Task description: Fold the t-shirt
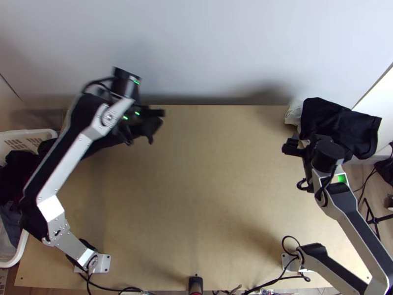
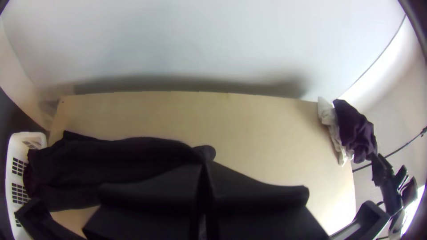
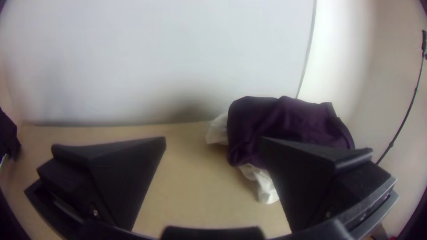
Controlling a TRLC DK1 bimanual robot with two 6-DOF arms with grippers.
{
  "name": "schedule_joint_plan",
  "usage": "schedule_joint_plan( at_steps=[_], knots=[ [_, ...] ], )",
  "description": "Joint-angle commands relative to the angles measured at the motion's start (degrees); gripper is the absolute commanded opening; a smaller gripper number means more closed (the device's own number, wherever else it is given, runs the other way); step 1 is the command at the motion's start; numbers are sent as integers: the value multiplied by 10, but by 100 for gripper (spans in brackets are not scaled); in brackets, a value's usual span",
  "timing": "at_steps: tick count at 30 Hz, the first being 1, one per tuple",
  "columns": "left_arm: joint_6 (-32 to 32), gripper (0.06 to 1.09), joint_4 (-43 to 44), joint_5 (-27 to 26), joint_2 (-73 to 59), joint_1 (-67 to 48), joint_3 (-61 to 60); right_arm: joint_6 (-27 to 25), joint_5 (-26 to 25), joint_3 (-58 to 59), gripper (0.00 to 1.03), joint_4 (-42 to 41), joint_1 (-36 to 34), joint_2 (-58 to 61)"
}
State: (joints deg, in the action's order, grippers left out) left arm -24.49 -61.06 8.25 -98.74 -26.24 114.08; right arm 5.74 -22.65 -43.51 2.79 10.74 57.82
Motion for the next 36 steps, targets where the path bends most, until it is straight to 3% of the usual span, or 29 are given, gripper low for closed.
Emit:
schedule_joint_plan(
  at_steps=[1, 19, 28, 36],
  knots=[
    [-20, 9, 20, 24, -24, -97, -37, -2, 1, 18, 98, 0, -19, -38],
    [-42, 9, 138, 34, -154, -252, 7, 13, 1, 119, 98, 0, -64, -137],
    [-50, 9, 159, 34, -280, -295, 156, 15, 5, 146, 97, 0, -120, -169],
    [-102, 9, 230, 32, -318, -324, 162, -1, 29, 181, 97, 1, -181, -223]
  ],
)
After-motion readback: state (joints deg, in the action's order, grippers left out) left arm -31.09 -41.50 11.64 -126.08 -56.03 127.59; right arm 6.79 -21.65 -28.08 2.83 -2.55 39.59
